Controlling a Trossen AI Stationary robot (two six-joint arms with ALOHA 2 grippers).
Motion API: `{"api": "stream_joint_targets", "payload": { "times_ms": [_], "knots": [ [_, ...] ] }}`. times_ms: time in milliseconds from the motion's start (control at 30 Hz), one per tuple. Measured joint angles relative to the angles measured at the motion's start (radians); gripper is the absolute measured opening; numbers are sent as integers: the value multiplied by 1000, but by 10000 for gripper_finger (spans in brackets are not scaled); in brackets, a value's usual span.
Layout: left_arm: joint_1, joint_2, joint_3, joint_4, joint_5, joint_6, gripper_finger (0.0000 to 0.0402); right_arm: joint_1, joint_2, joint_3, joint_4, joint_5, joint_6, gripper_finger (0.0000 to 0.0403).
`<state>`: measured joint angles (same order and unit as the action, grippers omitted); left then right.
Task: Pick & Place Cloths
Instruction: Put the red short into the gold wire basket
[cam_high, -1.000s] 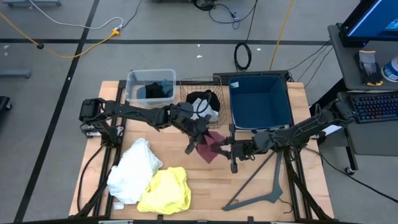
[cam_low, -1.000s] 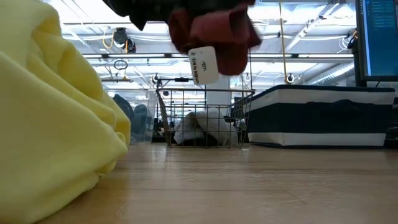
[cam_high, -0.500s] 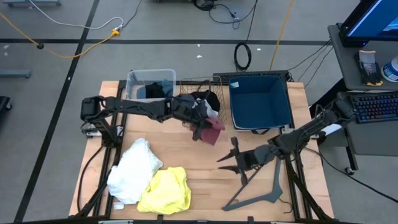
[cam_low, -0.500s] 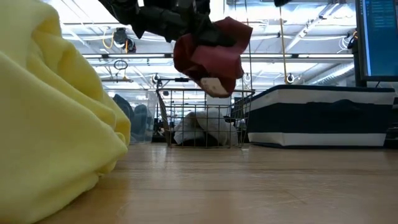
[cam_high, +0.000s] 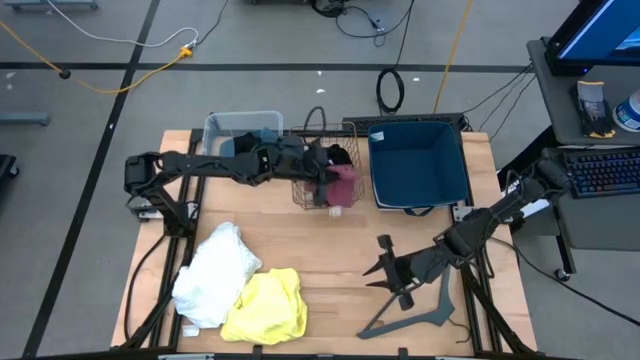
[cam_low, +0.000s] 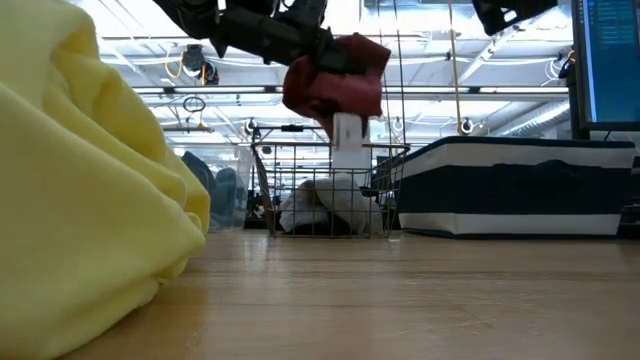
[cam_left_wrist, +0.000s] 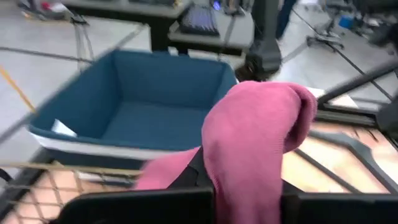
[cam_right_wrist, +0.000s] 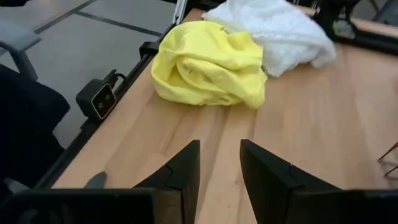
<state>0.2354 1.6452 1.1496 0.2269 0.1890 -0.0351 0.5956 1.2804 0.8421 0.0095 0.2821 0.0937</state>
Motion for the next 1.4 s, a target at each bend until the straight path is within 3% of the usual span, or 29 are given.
{"api": "stream_joint_targets", "payload": {
  "times_ms": [467, 867, 1400],
  "knots": [
    [74, -89, 0, 54, -104, 35, 5, 58, 0, -101, 66, 2, 90, 100],
    [184, -89, 0, 127, -121, 18, 11, 59, 0, -271, 317, 1, 104, 100],
    [284, 66, 0, 110, -119, -112, 7, 61, 0, -306, 376, 0, 104, 100]
  ]
}}
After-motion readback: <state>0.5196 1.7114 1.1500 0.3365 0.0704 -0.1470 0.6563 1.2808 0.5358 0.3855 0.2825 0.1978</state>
